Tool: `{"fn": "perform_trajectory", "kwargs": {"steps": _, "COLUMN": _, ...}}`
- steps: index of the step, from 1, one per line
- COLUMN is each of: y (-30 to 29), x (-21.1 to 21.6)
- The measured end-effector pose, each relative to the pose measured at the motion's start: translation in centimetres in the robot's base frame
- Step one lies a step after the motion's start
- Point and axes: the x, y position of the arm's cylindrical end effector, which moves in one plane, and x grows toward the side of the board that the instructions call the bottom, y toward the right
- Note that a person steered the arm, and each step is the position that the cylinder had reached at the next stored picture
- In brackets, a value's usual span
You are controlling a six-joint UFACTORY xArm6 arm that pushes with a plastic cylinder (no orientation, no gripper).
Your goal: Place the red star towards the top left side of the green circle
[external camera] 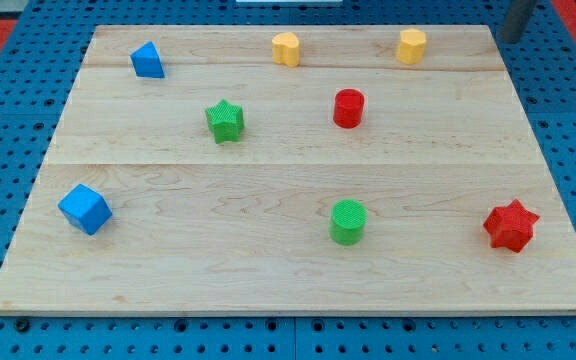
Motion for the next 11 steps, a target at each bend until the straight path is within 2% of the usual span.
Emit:
{"fn": "perform_trajectory", "kwargs": {"steps": 1, "y": -5.1, "x": 0.2}}
{"fn": "perform_trajectory", "kwargs": {"steps": 2, "y": -7.3, "x": -0.3}}
{"fn": "perform_trajectory", "kwargs": {"steps": 3, "y": -5.8, "x": 0.6}}
{"fn": "perform_trajectory", "kwargs": {"steps": 4, "y": -0.3, "x": 6.5}}
{"fn": "perform_trajectory", "kwargs": {"steps": 6, "y": 4.1, "x": 23.0}}
{"fn": "perform_trajectory", "kwargs": {"steps": 7, "y": 4.4, "x": 30.7}}
{"fn": "perform_trajectory", "kwargs": {"steps": 9, "y": -8.1, "x": 29.8}}
{"fn": "perform_trajectory", "kwargs": {"steps": 11, "y": -12.3, "x": 30.6}}
